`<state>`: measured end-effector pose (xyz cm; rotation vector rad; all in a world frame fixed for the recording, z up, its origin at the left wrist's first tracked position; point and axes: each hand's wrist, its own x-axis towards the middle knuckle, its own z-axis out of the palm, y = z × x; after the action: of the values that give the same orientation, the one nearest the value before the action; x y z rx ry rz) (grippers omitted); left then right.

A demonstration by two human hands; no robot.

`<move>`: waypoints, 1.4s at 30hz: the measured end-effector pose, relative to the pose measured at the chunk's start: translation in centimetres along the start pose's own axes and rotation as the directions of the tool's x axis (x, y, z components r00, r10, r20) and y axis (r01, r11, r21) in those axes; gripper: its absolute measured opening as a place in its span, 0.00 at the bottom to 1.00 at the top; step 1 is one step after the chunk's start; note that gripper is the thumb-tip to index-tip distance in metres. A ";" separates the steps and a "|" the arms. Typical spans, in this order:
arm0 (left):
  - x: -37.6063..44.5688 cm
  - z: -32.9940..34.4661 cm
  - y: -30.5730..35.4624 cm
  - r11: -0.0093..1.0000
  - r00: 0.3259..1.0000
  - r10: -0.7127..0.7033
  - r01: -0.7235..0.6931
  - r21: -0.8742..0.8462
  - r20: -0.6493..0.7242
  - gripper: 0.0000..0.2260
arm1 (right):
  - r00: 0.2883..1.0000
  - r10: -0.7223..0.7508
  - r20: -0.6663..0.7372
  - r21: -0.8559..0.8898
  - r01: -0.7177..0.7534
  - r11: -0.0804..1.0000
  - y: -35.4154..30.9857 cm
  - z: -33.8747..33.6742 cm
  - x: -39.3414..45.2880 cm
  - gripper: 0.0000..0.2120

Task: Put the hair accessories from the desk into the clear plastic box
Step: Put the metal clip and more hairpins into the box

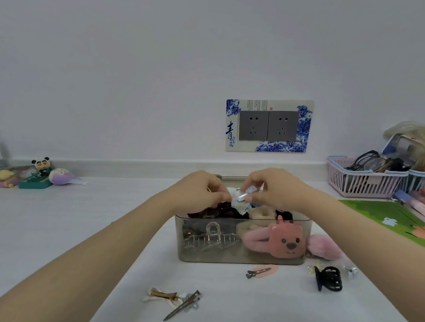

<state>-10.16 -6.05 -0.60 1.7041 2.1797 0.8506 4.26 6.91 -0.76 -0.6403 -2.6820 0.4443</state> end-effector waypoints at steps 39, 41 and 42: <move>-15.2 3.0 -5.7 0.996 0.997 -0.070 0.072 0.044 -0.031 0.07 | 0.979 -0.157 0.130 0.148 0.138 0.979 -9.4 11.4 -8.9 0.16; -15.2 3.1 -6.0 0.997 0.996 -0.074 0.074 -0.006 -0.053 0.06 | 0.977 -0.180 0.112 0.206 0.154 0.966 -9.5 11.5 -8.6 0.14; -15.2 3.2 -6.2 0.997 0.995 -0.079 0.077 -0.029 -0.064 0.06 | 0.977 -0.189 0.099 0.222 0.164 0.961 -9.6 11.6 -8.6 0.13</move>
<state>-9.07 -20.37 -9.12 1.5890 2.2506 0.9225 3.22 -7.87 -9.72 -0.3183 -2.7203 0.7278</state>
